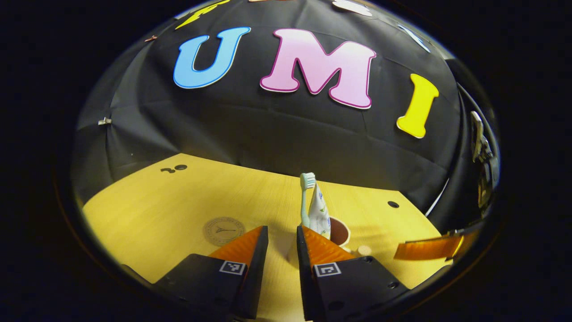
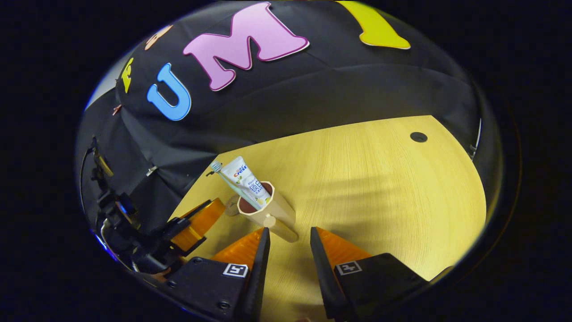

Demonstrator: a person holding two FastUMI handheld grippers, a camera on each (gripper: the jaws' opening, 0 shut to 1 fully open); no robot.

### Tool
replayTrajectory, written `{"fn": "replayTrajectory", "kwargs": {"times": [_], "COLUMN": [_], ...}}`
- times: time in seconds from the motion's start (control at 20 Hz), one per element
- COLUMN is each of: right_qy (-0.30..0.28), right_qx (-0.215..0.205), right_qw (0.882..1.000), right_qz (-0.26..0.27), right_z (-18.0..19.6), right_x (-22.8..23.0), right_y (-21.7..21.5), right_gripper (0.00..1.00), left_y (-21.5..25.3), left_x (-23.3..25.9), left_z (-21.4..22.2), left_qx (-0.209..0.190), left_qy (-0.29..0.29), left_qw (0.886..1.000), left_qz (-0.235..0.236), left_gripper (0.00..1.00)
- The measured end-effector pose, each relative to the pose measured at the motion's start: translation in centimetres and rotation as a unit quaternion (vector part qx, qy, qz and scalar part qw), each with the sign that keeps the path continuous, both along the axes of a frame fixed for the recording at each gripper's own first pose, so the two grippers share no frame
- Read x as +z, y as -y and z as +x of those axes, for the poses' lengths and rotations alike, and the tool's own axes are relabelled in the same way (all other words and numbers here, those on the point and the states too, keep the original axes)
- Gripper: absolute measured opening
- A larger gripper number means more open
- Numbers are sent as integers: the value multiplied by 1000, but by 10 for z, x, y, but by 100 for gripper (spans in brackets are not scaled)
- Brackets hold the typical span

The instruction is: Put the toothbrush and toothpaste on the desktop into the cup, then pick up the cup and place it on the coaster on the desktop.

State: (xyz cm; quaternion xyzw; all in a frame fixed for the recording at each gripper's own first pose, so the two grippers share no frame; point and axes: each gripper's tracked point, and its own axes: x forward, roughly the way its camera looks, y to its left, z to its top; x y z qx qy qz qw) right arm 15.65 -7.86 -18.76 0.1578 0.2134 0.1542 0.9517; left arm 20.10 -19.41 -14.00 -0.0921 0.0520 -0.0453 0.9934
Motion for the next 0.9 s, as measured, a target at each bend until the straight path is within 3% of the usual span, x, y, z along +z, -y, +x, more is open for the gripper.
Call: {"fn": "replayTrajectory", "kwargs": {"times": [0.05,0.1,0.15,0.2,0.25,0.45,0.5,0.55,0.9], "right_qy": [-2,-2,-2,-3,-8,-28,-32,-39,-84], "right_qx": [4,10,16,23,32,63,71,81,112], "right_qw": [1000,1000,999,999,998,990,988,985,964], "right_qz": [-12,-23,-34,-45,-58,-120,-132,-147,-224], "right_z": [2,4,6,8,9,14,16,17,32], "right_x": [1,5,7,8,7,-4,-6,-10,-33], "right_y": [0,-1,-2,-4,-6,-17,-20,-23,-40], "right_gripper": [56,46,47,57,59,61,51,61,62], "left_y": [-7,-15,-23,-28,-33,-50,-55,-59,-83], "left_x": [-1,-1,-1,-2,-5,-11,-10,-11,-23], "left_z": [-10,-21,-31,-42,-52,-86,-94,-101,-125], "left_qx": [0,1,2,1,-2,-3,-1,1,18], "left_qy": [-2,-3,-4,-9,-16,-50,-54,-58,-81], "left_qw": [1000,1000,999,999,998,998,997,997,996], "left_qz": [16,31,43,51,56,50,48,47,34], "left_gripper": [42,42,42,42,42,42,42,42,41]}}
